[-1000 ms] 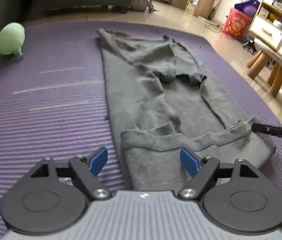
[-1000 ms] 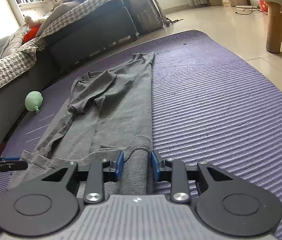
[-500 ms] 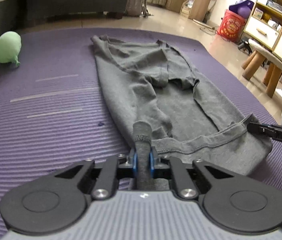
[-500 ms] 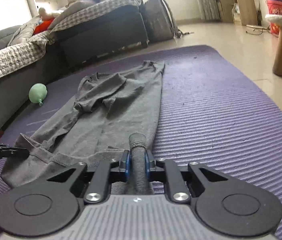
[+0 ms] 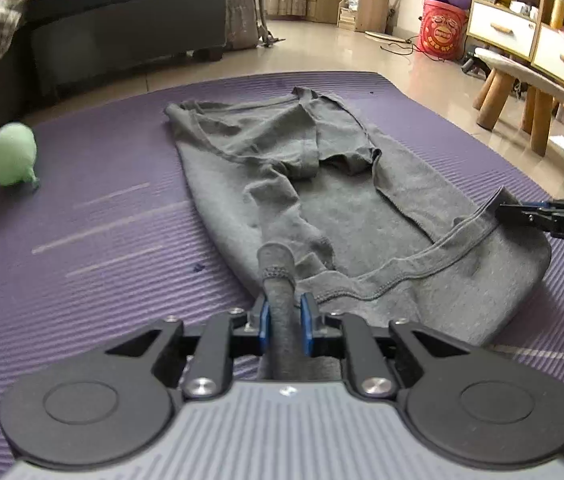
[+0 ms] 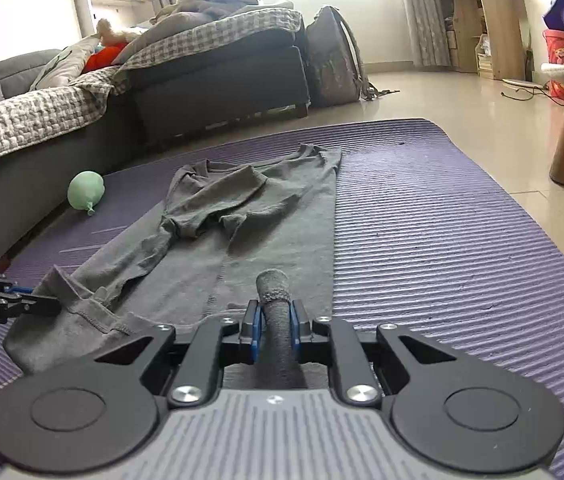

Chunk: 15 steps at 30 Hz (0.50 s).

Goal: Fold clothes
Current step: 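Grasp the folded hem with both grippers and roll it toward the collar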

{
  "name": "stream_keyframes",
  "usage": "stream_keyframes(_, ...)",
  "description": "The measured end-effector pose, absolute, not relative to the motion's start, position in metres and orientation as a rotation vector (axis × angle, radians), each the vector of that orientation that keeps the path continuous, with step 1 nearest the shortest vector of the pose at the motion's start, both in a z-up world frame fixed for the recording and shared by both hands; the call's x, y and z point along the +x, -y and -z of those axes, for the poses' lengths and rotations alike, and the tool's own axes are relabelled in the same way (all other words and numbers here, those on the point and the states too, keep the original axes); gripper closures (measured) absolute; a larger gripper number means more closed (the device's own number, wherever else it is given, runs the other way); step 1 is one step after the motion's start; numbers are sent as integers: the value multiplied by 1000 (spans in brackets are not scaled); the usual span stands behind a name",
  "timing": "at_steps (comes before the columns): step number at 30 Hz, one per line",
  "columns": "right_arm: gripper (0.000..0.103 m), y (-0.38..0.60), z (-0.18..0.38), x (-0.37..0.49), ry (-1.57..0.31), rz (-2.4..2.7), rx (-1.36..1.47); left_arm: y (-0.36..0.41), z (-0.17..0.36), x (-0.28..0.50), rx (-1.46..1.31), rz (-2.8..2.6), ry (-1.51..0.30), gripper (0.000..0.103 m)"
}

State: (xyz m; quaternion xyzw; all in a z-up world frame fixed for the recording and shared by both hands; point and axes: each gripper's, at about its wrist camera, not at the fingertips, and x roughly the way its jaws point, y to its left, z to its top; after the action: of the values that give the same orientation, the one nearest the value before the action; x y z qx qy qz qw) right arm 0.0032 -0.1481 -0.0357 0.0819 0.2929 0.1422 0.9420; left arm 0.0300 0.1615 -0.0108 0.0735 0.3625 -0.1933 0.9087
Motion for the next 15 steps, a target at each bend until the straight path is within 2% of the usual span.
stream_keyframes(6, 86, 143, 36, 2, -602, -310, 158, -150, 8, 22, 230, 404, -720, 76)
stream_keyframes(10, 80, 139, 36, 0, -607, -328, 157, -142, 8, 17, 278, 406, -699, 70)
stream_keyframes(15, 80, 137, 37, -1, -618, -335, 158, -140, 5, 14, 278, 407, -691, 69)
